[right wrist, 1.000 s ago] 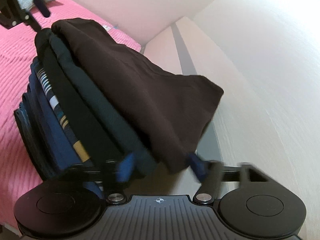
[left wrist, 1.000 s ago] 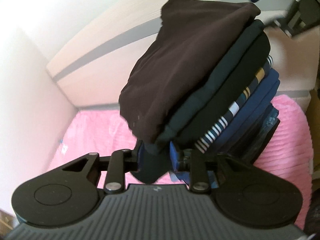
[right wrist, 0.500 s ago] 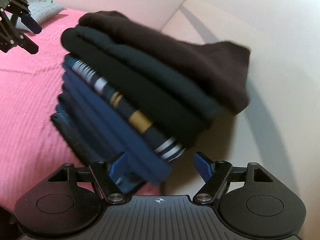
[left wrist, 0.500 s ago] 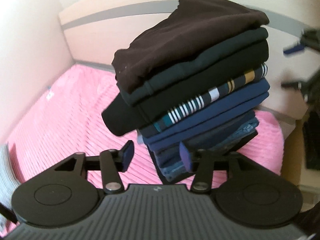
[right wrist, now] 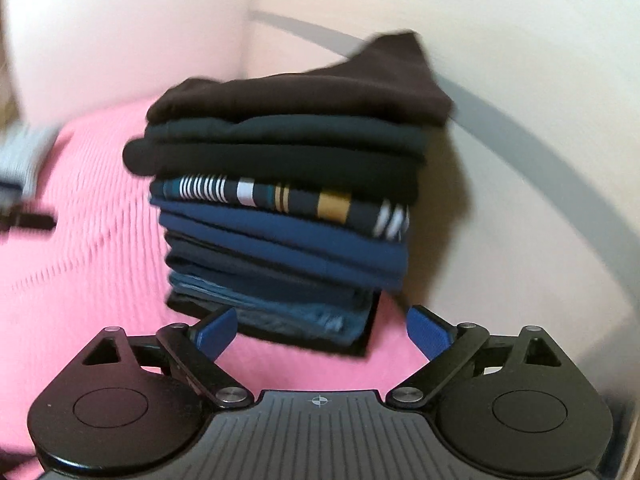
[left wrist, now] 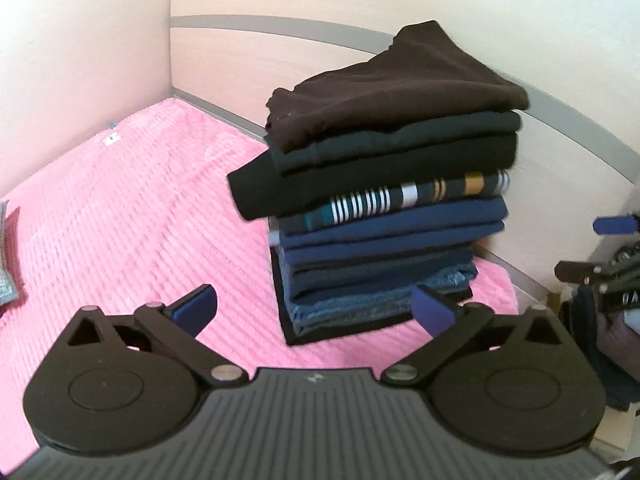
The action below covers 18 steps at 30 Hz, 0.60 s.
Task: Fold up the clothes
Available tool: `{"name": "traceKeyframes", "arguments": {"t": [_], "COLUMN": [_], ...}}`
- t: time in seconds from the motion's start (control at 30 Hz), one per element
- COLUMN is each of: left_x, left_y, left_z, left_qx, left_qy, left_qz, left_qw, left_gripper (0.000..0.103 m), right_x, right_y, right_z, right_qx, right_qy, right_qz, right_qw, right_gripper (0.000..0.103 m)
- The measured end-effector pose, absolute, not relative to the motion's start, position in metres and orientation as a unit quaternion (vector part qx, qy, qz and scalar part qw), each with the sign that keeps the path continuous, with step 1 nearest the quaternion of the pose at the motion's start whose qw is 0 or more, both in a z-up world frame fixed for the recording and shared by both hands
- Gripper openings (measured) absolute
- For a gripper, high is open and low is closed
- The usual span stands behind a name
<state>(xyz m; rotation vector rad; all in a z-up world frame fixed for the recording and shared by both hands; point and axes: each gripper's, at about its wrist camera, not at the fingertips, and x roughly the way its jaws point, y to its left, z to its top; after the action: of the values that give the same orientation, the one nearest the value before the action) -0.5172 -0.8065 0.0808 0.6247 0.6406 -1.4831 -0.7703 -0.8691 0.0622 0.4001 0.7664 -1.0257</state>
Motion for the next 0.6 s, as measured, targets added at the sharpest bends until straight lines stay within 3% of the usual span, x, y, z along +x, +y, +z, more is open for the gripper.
{"name": "traceKeyframes", "arguments": {"t": [0.2,0.6], "left_x": [-0.511,-0.522], "left_y": [-0.742,-0.661], "left_z": [0.086,0.088], "left_qx": [0.255,0.252], "left_qy": [0.29,0.344], "left_qz": [-0.658,-0.637], "left_qw": [0.646,0.642], "left_gripper": [0.102,0.102], "right_x": [-0.774,-0.778], "right_y": [-0.803,-0.721], "right_z": [0.075,0.083], "right_qx": [0.226,0.27], "right_qy": [0.317,0.319], "right_qz": [-0.516,-0.508], "right_qw": [0.763,0.753], "right_gripper": [0.102,0.102]}}
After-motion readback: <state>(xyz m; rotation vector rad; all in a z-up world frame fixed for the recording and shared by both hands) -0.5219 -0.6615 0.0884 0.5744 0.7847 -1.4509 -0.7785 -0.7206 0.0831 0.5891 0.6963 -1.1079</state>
